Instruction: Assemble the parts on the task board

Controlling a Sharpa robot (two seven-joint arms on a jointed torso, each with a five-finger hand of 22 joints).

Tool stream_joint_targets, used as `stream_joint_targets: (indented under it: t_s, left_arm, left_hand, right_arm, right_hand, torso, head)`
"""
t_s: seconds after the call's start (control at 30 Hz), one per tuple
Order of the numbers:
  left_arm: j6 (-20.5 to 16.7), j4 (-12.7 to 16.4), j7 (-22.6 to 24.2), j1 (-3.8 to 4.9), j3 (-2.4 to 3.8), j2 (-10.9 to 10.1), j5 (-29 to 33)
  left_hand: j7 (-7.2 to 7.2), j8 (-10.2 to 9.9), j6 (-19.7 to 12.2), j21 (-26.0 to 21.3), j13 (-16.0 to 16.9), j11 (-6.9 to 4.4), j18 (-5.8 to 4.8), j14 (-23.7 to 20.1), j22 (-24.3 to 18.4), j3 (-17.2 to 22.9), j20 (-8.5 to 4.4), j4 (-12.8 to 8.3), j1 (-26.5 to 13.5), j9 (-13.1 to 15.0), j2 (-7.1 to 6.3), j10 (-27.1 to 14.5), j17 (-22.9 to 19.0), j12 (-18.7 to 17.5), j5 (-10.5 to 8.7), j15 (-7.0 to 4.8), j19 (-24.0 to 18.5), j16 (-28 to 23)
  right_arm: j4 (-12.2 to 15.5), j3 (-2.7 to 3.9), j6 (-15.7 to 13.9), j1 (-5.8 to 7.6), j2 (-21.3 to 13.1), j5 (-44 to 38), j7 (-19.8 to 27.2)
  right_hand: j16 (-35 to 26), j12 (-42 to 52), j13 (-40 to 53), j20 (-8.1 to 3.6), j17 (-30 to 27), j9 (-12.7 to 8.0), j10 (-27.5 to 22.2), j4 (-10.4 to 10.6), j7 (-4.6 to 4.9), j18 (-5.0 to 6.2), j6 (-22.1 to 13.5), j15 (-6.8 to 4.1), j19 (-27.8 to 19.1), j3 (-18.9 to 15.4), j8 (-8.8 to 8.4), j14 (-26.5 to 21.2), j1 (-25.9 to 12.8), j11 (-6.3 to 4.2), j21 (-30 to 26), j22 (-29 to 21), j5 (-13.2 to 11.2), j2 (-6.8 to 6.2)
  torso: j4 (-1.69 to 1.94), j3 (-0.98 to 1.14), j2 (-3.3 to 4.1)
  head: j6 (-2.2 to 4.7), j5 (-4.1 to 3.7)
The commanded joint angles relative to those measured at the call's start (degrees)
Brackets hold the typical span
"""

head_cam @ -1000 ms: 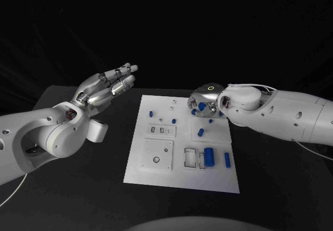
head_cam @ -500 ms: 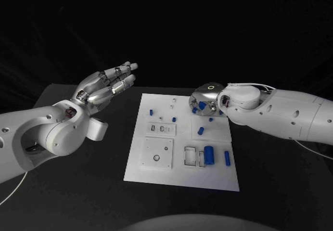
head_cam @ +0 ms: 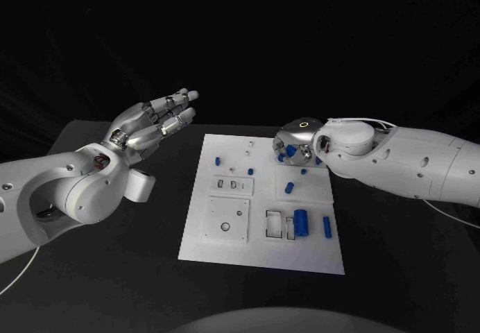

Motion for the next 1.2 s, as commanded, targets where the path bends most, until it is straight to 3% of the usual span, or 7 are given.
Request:
stream_joint_targets:
  t_s: [0.03, 0.3, 0.37, 0.47, 0.63, 0.83, 1.2]
  left_arm:
    - [0.64, 0.03, 0.03, 0.03, 0.03, 0.12, -0.29]
    - [0.88, -0.12, -0.36, 0.00, 0.03, 0.10, -0.29]
    - [0.98, -0.18, -0.46, -0.02, 0.02, 0.15, -0.29]
    - [1.12, -0.23, -0.59, -0.05, 0.02, 0.23, -0.29]
    - [1.30, -0.27, -0.78, -0.07, 0.02, 0.32, -0.29]
    - [1.40, -0.33, -1.05, -0.07, 0.02, 0.35, -0.29]
    - [1.35, -0.31, -1.22, -0.10, 0.01, 0.28, -0.29]
  left_hand:
    - [0.18, 0.40, -0.28, 0.18, 0.07, 0.07, 0.51, 0.01, -0.41, 0.01, 0.44, -0.41, 0.70, -0.01, 0.02, -0.31, 0.07, 0.36, 0.32, 0.44, -0.02, 0.24]
    - [0.24, 0.45, -0.28, 0.27, 0.07, 0.13, 0.52, 0.04, -0.37, 0.04, 0.53, -0.58, 0.97, -0.01, -0.03, -0.27, 0.09, 0.37, 0.59, 0.51, 0.08, 0.28]
    - [0.27, 0.47, -0.30, 0.33, 0.08, 0.18, 0.52, 0.05, -0.35, 0.04, 0.61, -0.65, 1.08, -0.01, -0.05, -0.26, 0.09, 0.37, 0.73, 0.55, 0.15, 0.29]
    - [0.32, 0.49, -0.30, 0.37, 0.08, 0.22, 0.53, 0.09, -0.33, 0.04, 0.67, -0.70, 1.15, -0.01, -0.07, -0.23, 0.11, 0.38, 0.83, 0.58, 0.19, 0.34]
    - [0.40, 0.54, -0.27, 0.46, 0.09, 0.27, 0.53, 0.20, -0.29, 0.02, 0.79, -0.75, 1.24, 0.00, -0.09, -0.18, 0.15, 0.39, 0.95, 0.71, 0.30, 0.47]
    - [0.50, 0.65, -0.18, 0.66, 0.12, 0.35, 0.55, 0.46, -0.22, -0.01, 1.03, -0.79, 1.38, 0.01, -0.06, -0.06, 0.24, 0.41, 1.11, 1.08, 0.53, 0.77]
    - [0.59, 0.75, -0.11, 0.84, 0.19, 0.48, 0.55, 0.69, -0.14, -0.01, 1.22, -0.79, 1.48, 0.02, 0.05, 0.28, 0.31, 0.49, 1.22, 1.33, 0.77, 1.02]
  right_arm:
    - [-0.56, -0.04, 1.32, -0.22, 0.27, -0.57, 0.81]
    - [-1.46, -0.04, 1.75, -0.59, 0.53, -0.02, 1.20]
    - [-1.53, -0.04, 1.77, -0.64, 0.54, 0.06, 1.25]
    - [-1.52, -0.04, 1.95, -0.68, 0.55, 0.15, 1.21]
    - [-1.48, -0.04, 2.16, -0.71, 0.56, 0.34, 1.21]
    - [-1.52, -0.04, 2.09, -0.72, 0.61, 0.67, 1.39]
    - [-1.21, -0.03, -0.01, -0.72, 0.32, 1.17, 1.38]
  right_hand:
    - [-0.32, 0.20, 0.16, -0.09, -0.09, 0.16, 0.56, -0.44, -0.02, -0.41, 0.02, -0.18, -0.07, 0.11, -0.09, -0.03, 0.15, -0.07, -0.28, 0.72, -0.38, 0.51]
    - [-0.76, -2.15, -0.80, -0.05, -0.57, -0.52, 0.78, -0.71, 0.27, -0.43, -1.12, -0.03, -0.02, 1.02, -2.13, 0.04, 0.04, 0.21, -0.54, 0.85, -1.19, 0.45]
    - [-0.95, -4.70, -2.13, 0.09, -0.68, -2.69, 0.97, -0.68, 0.36, -0.43, -1.56, 0.16, 0.01, 2.16, -4.59, 0.12, -0.31, 0.36, -0.76, 0.95, -1.68, 0.09]
    - [-1.16, -6.29, -2.91, 0.19, -0.96, -4.61, 1.10, -0.50, 0.34, -0.39, -1.89, 0.24, -0.05, 2.59, -6.45, 0.04, -0.83, 0.52, -1.01, 0.95, -3.19, -0.29]
    - [-1.49, -7.89, -3.57, 0.34, -1.47, -6.46, 0.95, -0.33, 0.19, -0.31, -1.26, 0.37, -0.32, 2.80, -7.78, -0.23, -1.24, 0.65, -1.50, 0.75, -5.04, -0.59]
    - [-1.52, -8.40, -3.69, 0.32, -1.36, -6.49, 2.30, -0.63, 0.30, -0.29, 1.78, 0.27, -0.26, 2.43, -6.91, -0.20, -0.90, 0.44, -1.72, 0.90, -5.21, -0.16]
    - [-1.10, -8.24, -3.45, 0.06, -0.44, -4.73, 5.27, -0.97, 0.13, -0.46, 4.07, -0.06, 0.55, 0.92, -5.33, 0.49, -0.68, 0.00, -1.40, 1.72, -5.10, 0.57]
  torso:
    - [0.04, 0.00, -0.05]
    - [-0.03, -0.08, -0.06]
    - [-0.03, -0.10, -0.07]
    - [-0.03, -0.08, -0.06]
    - [-0.03, -0.08, -0.09]
    - [0.00, -0.07, -0.12]
    - [0.04, -0.10, -0.21]
  head:
    - [-0.04, 0.09]
    - [-0.12, 0.29]
    - [-0.14, 0.26]
    - [-0.18, 0.21]
    - [-0.27, 0.23]
    - [-0.33, 0.24]
    - [-0.12, 0.38]
